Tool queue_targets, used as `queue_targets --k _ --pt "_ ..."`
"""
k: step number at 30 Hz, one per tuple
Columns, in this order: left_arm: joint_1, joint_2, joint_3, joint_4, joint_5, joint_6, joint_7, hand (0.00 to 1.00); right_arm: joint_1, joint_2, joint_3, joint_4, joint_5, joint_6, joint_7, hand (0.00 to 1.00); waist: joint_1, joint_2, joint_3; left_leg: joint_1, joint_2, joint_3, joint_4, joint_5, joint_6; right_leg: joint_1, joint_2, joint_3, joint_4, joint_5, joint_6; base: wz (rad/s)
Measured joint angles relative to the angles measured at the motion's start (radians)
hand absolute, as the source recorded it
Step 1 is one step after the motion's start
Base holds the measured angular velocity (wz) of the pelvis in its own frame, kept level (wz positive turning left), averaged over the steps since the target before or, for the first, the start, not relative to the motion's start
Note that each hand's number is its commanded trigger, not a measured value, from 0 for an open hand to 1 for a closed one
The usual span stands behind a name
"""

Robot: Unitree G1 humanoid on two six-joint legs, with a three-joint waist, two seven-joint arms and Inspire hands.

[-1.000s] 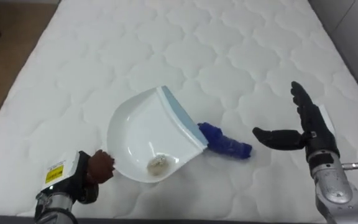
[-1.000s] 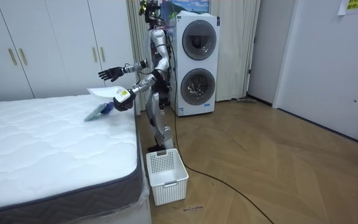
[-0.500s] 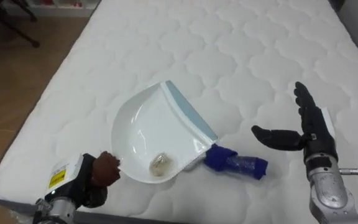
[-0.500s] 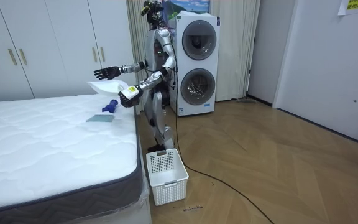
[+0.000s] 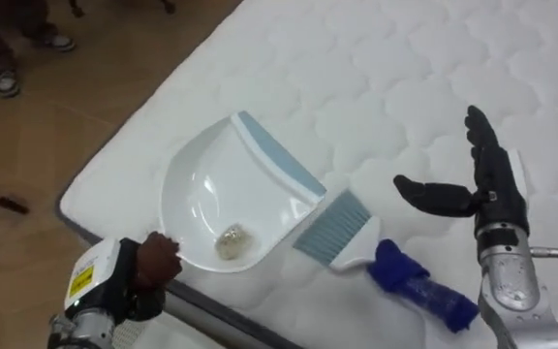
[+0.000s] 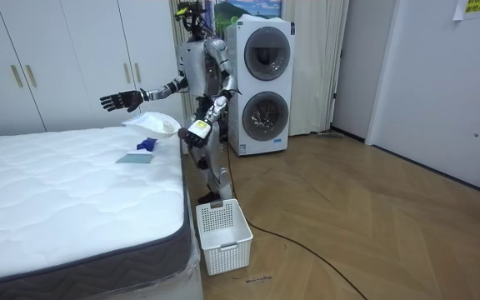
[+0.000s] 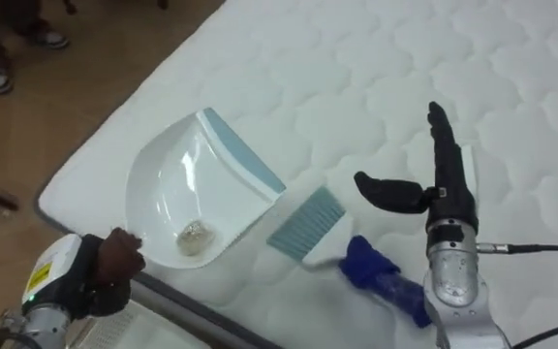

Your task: Clean bed

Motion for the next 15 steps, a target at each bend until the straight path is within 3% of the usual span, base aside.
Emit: queue_targets --k 2,3,4,5,8,10,11,12,13,15 --pt "-0.002 -0.003 0.002 0.000 -0.007 0.000 -0.001 1.00 0.000 0.002 -0.001 0.000 -0.011 0.000 -0.026 0.00 -0.013 -0.008 0.0024 -0.020 0.017 0.131 0.006 0.015 0.005 0.031 -0.011 -0.067 -0.004 -0.014 0.003 1.42" --pt "-0.008 -0.003 0.002 0.002 -0.014 0.000 -0.003 1.00 0.002 0.002 -0.001 0.000 -0.009 0.000 -0.046 0.00 -0.031 -0.010 0.0043 -0.033 0.042 0.265 0.019 0.025 0.016 0.051 -0.015 -0.096 -0.004 -0.019 0.004 1.67" --pt "-0.015 -0.004 0.001 0.008 -0.032 0.000 -0.003 1.00 0.001 0.002 0.000 0.000 -0.002 0.000 -0.061 0.00 -0.038 -0.014 0.0064 -0.042 0.062 0.365 0.025 0.036 0.029 0.064 -0.023 -0.097 -0.003 -0.026 0.004 1.82" --pt "-0.022 -0.004 0.001 0.016 -0.046 0.000 -0.003 1.00 0.001 0.002 -0.001 0.001 0.011 0.000 -0.068 0.00 -0.040 -0.018 0.0091 -0.049 0.072 0.418 0.033 0.041 0.035 0.071 -0.020 -0.102 0.000 -0.035 0.004 1.28" --pt "-0.025 -0.003 0.005 0.045 -0.045 0.001 -0.003 1.00 0.001 0.002 -0.001 0.005 0.014 0.000 -0.073 0.00 -0.024 -0.017 0.0121 -0.072 0.068 0.436 0.057 0.044 0.038 0.089 -0.011 -0.124 -0.002 -0.049 0.007 0.87" --pt "-0.027 -0.004 0.014 0.056 -0.042 0.009 -0.003 1.00 0.000 0.002 -0.005 0.006 0.002 0.000 -0.086 0.00 -0.046 -0.015 0.0122 -0.109 0.075 0.503 0.072 0.060 0.064 0.106 -0.009 -0.227 -0.005 -0.057 0.008 1.12" --pt "-0.029 -0.004 0.014 0.056 -0.042 0.011 -0.003 1.00 0.000 0.002 -0.007 0.006 -0.002 0.000 -0.093 0.00 -0.057 -0.014 0.0119 -0.117 0.076 0.524 0.071 0.065 0.072 0.108 -0.015 -0.252 -0.005 -0.060 0.008 1.27" --pt "-0.032 -0.004 0.012 0.056 -0.042 0.013 -0.003 1.00 0.000 0.001 -0.008 0.006 -0.006 0.000 -0.106 0.00 -0.068 -0.015 0.0116 -0.123 0.084 0.575 0.068 0.073 0.085 0.109 -0.022 -0.283 0.000 -0.074 0.010 0.95" --pt "-0.032 -0.004 0.008 0.056 -0.042 0.014 -0.003 1.00 0.000 0.002 -0.006 0.006 -0.005 0.000 -0.112 0.00 -0.063 -0.014 0.0120 -0.127 0.085 0.599 0.069 0.075 0.089 0.111 -0.024 -0.306 0.000 -0.080 0.012 0.71" --pt "-0.034 -0.004 0.008 0.056 -0.042 0.022 -0.003 1.00 -0.002 0.002 0.001 0.005 -0.003 0.000 -0.112 0.00 -0.059 -0.008 0.0113 -0.133 0.079 0.588 0.068 0.078 0.094 0.118 -0.022 -0.329 0.000 -0.081 0.013 0.36"
